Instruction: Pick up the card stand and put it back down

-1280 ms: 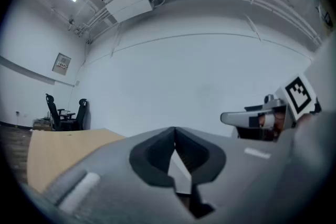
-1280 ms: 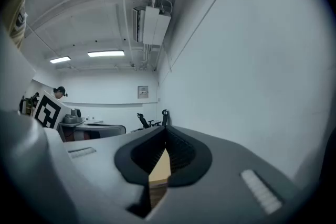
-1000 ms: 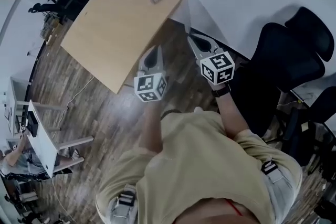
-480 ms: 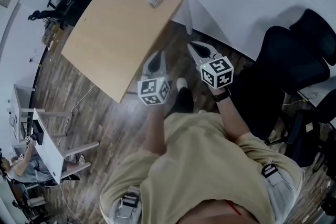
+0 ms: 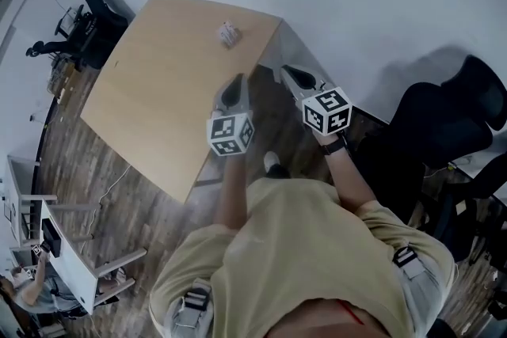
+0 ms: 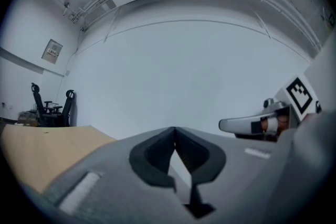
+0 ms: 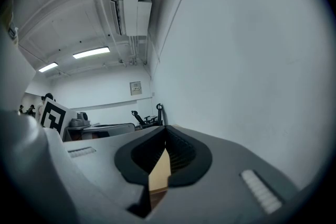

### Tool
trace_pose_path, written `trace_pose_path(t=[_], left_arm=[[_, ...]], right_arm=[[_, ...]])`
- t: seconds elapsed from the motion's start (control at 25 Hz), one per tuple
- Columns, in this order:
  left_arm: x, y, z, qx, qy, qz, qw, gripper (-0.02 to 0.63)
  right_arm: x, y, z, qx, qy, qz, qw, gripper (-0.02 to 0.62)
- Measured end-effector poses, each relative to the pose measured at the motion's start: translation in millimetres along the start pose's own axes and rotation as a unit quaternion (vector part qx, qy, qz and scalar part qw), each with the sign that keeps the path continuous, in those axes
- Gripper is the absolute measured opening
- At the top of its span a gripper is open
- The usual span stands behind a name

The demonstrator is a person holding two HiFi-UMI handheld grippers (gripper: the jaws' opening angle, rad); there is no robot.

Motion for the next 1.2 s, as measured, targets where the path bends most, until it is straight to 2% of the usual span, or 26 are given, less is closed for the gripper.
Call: trace_pose_path(t=[0.24,0.48,0.6,0.72,1.2], left_arm=[[11,30,80,0.003,0.001,0.004,1.0000,0.003],[-8,43,148,0.017,-0.028,0.011,0.9994,0.003],[-27,43,177,0.014,-0.042,0.022,0.9988,0.003],[-52,46,199,0.018,-0.063,0.039,0.9971,0.003],[-146,88,275,0.048,-0.115,0.122,0.9847,0.018]], right_arm=[[15,92,17,0.022,-0.015,0.014,1.000,0.003],[5,170,34,0.049,-0.022,0.029,0.998,0.003],[-10,199,43,0.047,-0.024,0.042,0.998,0.003],[-34,222,43,0.049,-0.027,0.077,0.995,0.003],[-90,328,-17,0.066,-0.008,0.161,0.985,0.003]])
Point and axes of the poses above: the fingertips, and each gripper's own axes: y forward along the fingers, z to its left, x out of its top, the point moved 5 cm from there along -y, backward along the fingers, and after that the axes turned 14 degrees about -x, right-handed, at the moved point
